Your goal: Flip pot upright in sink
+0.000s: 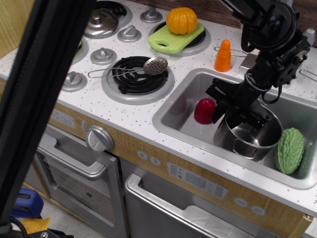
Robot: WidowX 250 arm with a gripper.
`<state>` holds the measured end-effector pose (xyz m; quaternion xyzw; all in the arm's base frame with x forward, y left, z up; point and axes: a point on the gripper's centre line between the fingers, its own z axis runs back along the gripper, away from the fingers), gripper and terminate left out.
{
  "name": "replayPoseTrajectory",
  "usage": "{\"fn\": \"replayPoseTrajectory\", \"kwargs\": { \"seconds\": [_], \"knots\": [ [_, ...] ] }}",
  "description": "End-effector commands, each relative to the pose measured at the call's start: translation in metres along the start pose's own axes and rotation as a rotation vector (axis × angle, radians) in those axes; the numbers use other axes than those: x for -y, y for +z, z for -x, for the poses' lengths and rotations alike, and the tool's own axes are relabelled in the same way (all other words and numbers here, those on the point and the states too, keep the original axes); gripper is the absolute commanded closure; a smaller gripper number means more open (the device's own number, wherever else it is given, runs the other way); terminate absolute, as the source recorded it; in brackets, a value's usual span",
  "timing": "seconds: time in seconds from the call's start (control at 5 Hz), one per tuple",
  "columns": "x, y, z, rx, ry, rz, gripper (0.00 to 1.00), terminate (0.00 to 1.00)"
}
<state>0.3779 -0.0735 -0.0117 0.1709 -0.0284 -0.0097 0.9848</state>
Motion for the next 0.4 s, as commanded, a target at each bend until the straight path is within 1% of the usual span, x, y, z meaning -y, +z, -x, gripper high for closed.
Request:
{"fn": "replayPoseTrajectory", "kwargs": {
  "seconds": [0.0,0.2],
  "knots": [
    [-0.0121,0.0404,-0.0163,0.105,0.038,0.030,0.00,0.00],
    [-0.0121,0.0404,-0.0163,0.105,0.038,0.030,0.00,1.00]
  ]
}}
